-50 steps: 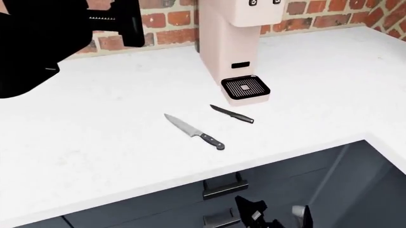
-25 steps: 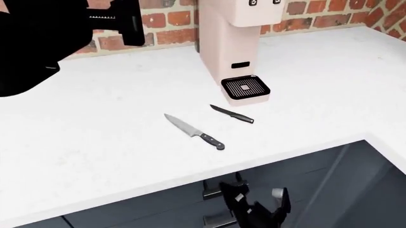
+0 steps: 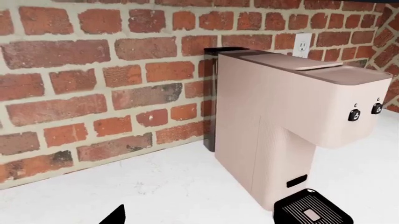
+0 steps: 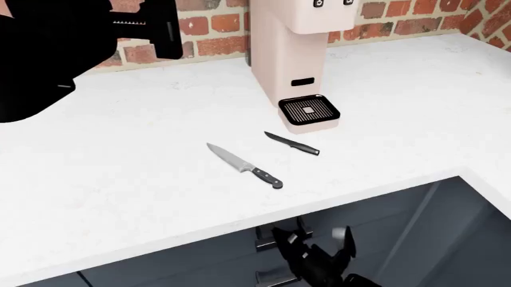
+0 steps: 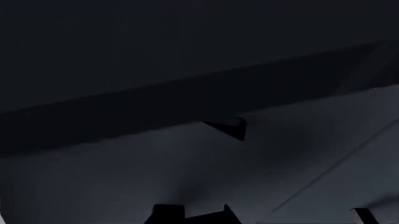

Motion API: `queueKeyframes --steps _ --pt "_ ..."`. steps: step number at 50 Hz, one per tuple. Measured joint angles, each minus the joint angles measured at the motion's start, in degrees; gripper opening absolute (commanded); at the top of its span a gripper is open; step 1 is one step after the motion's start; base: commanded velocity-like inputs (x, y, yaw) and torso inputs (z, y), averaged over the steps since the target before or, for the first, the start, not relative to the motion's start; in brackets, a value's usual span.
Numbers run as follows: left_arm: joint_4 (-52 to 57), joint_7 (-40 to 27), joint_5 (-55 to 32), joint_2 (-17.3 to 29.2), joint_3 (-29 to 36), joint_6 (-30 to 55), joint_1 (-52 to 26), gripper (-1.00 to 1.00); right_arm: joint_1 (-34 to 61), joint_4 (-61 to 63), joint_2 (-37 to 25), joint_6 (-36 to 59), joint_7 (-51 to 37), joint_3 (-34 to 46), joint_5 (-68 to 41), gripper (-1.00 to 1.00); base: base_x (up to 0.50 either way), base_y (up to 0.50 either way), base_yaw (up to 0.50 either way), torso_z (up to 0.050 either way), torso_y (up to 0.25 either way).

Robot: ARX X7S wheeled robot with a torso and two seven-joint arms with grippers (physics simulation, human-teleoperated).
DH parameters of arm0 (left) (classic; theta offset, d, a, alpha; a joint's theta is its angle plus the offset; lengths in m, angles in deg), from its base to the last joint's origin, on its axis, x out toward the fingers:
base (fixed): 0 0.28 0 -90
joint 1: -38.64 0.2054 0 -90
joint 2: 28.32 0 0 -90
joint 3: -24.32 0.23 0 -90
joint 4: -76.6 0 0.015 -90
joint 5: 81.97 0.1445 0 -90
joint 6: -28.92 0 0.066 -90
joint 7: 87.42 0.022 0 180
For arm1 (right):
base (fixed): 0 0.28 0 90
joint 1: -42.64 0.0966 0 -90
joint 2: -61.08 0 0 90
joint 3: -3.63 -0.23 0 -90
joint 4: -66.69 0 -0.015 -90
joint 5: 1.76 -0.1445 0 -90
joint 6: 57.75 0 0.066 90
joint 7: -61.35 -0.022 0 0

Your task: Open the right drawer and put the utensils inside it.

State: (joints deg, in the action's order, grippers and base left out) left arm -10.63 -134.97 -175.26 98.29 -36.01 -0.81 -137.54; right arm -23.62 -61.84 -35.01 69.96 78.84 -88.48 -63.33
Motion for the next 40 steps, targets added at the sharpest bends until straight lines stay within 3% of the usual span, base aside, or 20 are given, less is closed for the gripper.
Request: queueKeyframes --steps 9,23,40 --pt "0.0 0.3 0.3 0.2 0.1 -0.2 0.3 1.00 -5.7 7.5 -0.7 0.5 -2.0 -0.6 -2.2 -1.00 0.00 0.00 0.00 0.000 0.002" --pt "-0.2 0.8 0.8 0.2 0.4 -0.7 0.8 1.00 -26.6 31.3 -4.5 1.4 -7.4 -3.3 -8.9 -1.00 0.00 0.00 0.00 0.000 0.001" --pt "-1.1 1.7 1.8 -0.8 1.0 -1.6 1.0 1.00 -47.0 44.1 -8.5 -1.8 -1.7 -6.8 -12.2 -1.00 0.00 0.00 0.00 0.000 0.000"
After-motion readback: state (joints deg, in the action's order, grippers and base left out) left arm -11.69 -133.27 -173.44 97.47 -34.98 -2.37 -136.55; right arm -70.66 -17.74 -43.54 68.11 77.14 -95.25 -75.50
